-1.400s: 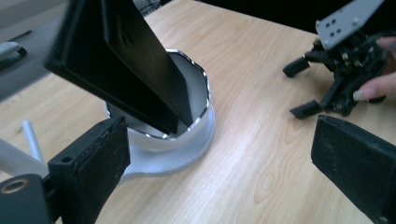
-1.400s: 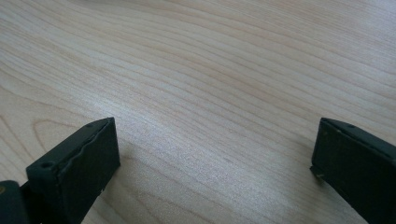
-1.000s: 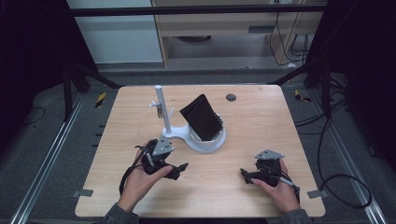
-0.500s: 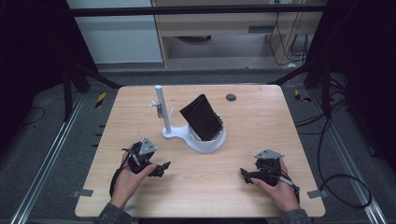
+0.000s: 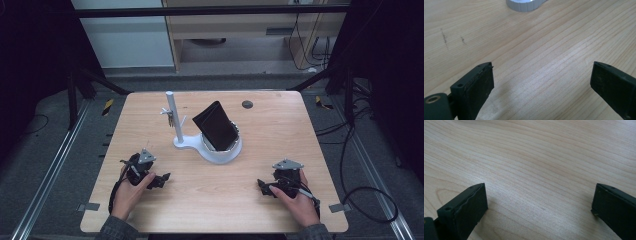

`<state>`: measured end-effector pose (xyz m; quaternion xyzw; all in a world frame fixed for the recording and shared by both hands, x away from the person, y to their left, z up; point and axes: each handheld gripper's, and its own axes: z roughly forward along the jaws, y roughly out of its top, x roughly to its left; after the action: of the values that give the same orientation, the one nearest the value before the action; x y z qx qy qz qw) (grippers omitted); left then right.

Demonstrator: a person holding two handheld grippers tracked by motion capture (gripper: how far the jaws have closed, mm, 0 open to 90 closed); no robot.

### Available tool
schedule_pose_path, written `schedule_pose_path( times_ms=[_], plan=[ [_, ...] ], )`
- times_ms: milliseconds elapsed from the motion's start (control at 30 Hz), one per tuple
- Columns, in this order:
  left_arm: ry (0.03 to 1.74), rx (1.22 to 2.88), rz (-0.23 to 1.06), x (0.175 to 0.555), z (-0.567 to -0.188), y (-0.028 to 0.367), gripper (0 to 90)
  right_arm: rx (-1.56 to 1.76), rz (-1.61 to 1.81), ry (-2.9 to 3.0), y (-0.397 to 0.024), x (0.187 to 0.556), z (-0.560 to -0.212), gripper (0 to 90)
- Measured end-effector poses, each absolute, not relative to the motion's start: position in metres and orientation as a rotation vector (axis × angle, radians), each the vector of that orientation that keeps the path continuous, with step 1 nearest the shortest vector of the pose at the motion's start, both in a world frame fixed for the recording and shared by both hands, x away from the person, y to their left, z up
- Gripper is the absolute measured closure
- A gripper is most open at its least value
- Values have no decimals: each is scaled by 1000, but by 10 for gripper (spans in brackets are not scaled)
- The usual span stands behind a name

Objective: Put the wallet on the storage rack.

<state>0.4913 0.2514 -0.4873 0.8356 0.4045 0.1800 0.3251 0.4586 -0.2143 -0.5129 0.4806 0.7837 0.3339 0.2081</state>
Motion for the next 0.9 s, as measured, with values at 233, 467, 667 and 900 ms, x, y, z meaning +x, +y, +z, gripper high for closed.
schedule_pose_path(
  times_ms=[233, 467, 667, 900],
  plan=[
    [1118, 2163, 491, 495, -491, 262, 50, 1339, 929, 2181, -214, 459, -513, 3],
    [1193, 2148, 502, 502, -499, 276, 55, 1339, 928, 2180, -214, 458, -513, 3],
    [1181, 2103, 521, 502, -508, 278, 10, 1347, 927, 2176, -214, 458, -513, 4],
    [1186, 2101, 520, 502, -508, 277, 0, 1348, 927, 2175, -214, 458, -513, 4]
  ],
)
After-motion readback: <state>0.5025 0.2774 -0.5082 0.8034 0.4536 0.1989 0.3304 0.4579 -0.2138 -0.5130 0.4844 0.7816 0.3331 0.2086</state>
